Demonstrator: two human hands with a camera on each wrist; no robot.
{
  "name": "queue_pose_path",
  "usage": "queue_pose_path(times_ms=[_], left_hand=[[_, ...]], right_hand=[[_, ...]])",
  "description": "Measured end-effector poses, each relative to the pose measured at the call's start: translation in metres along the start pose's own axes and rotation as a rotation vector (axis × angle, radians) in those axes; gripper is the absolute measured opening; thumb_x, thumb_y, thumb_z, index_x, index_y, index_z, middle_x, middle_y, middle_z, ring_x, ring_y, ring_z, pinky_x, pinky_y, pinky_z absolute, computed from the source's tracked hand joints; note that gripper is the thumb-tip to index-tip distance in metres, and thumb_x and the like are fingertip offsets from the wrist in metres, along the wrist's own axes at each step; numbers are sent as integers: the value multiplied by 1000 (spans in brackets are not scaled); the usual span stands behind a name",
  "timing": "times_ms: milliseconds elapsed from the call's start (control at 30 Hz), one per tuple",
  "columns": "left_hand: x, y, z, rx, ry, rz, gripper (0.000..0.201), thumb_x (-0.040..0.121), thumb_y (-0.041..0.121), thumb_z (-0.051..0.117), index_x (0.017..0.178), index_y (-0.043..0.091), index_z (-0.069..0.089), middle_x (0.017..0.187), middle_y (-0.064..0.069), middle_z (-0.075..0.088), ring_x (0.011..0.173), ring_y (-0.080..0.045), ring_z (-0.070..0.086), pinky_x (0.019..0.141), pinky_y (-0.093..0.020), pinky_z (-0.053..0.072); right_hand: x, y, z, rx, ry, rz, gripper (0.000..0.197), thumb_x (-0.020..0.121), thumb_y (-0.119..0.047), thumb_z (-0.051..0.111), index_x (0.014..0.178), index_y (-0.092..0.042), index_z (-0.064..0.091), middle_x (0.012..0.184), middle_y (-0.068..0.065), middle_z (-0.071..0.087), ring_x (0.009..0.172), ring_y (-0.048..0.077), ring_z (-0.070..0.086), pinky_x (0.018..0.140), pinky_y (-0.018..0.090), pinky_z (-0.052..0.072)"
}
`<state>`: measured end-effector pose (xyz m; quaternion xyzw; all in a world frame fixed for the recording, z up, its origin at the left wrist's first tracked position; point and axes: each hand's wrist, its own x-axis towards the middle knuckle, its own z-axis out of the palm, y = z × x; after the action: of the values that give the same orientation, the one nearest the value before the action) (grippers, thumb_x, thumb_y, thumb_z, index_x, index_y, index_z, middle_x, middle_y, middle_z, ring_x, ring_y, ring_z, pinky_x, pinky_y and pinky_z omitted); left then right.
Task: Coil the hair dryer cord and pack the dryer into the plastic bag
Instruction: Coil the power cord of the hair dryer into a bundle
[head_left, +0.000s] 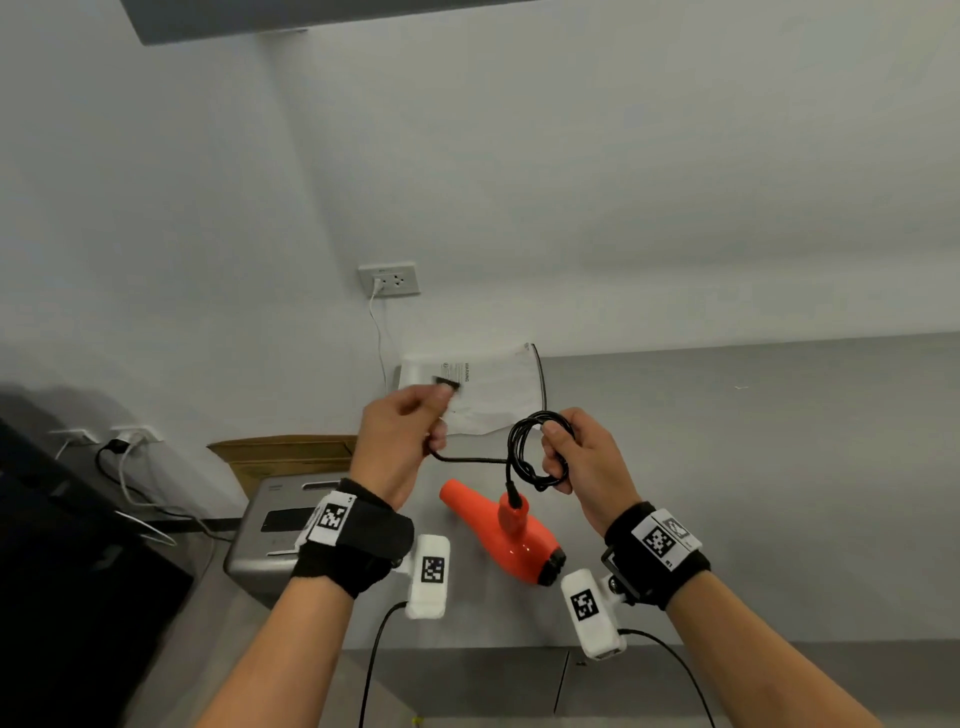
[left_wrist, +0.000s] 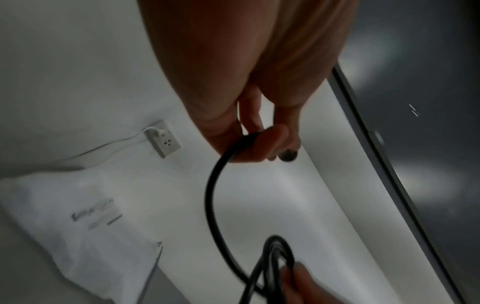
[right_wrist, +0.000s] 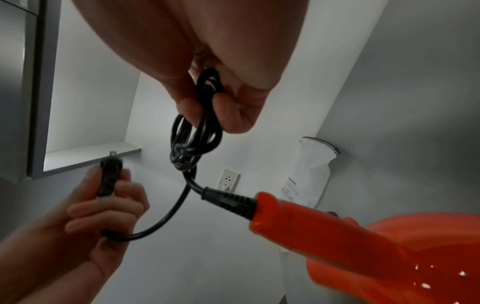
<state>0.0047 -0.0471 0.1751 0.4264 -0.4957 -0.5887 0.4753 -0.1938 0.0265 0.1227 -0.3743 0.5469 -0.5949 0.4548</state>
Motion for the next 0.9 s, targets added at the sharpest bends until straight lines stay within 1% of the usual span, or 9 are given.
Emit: queue_pose_path(times_ms=[100, 167, 400, 533, 600, 667, 733, 800, 900], left_hand=[[-9, -5, 15, 472, -216, 22, 15, 87, 29, 78, 84, 14, 77, 56, 2, 61, 52, -13, 54, 52, -25, 45], [-15, -9, 26, 617, -266, 8, 24, 81, 35, 83, 85, 13, 75, 57, 3, 66, 51, -10, 59, 53, -21, 49], [-17, -15, 46, 754, -170, 42, 38, 78, 36, 84, 102, 18, 60, 73, 0, 69, 53, -10, 64, 53, -18, 52], [-15, -25, 52, 935, -145, 183, 31, 90, 39, 69, 115, 24, 60, 93, 2, 60, 80, -11, 58, 66, -17, 42], [-13, -32, 53, 937, -176, 168, 23, 96, 26, 60, 118, 19, 61, 102, 0, 64, 83, -11, 61, 69, -16, 45], [-13, -35, 53, 879, -222, 109, 21, 97, 17, 55, 117, 19, 62, 93, 3, 68, 74, -4, 62, 61, -9, 46], [-14, -37, 51, 812, -251, 93, 18, 97, 18, 55, 112, 26, 61, 88, 4, 70, 74, -10, 67, 60, -9, 49], [-13, -37, 49, 720, -293, 68, 14, 97, 20, 56, 106, 29, 62, 87, 0, 73, 80, -20, 72, 70, -22, 56], [-15, -33, 46, 462, -385, -53, 12, 97, 12, 60, 105, 18, 66, 91, -13, 74, 83, -30, 75, 83, -41, 62]], right_hand=[[0, -3, 2, -32, -3, -25, 12, 103, -13, 50, 93, -8, 54, 65, 5, 44, 51, 13, 42, 42, 24, 30], [-1, -4, 2, -54, -4, -51, 13, 103, -15, 51, 93, -9, 58, 60, 5, 46, 49, 14, 43, 43, 25, 31], [-7, -5, -1, -56, -43, -143, 13, 102, -15, 53, 102, -6, 62, 57, 1, 54, 50, 15, 47, 45, 29, 35], [-12, -6, 0, -40, -124, -168, 12, 102, -12, 54, 101, -5, 64, 60, 10, 52, 53, 23, 46, 44, 29, 37], [-14, -4, 2, -79, -162, -170, 11, 101, -12, 55, 100, -7, 65, 58, 13, 51, 52, 25, 45, 43, 29, 39], [-15, -1, 5, -129, -159, -165, 11, 101, -12, 56, 101, -7, 65, 58, 13, 54, 50, 24, 47, 44, 30, 41], [-17, 2, 5, -140, -128, -156, 11, 101, -11, 56, 102, -8, 66, 58, 11, 55, 50, 23, 50, 44, 31, 43], [-18, 4, 5, -134, -105, -151, 11, 101, -11, 55, 102, -10, 67, 57, 8, 56, 52, 24, 52, 44, 32, 45], [-18, 4, 6, -130, -86, -156, 12, 101, -12, 55, 100, -10, 67, 58, 11, 57, 53, 26, 52, 43, 31, 44]])
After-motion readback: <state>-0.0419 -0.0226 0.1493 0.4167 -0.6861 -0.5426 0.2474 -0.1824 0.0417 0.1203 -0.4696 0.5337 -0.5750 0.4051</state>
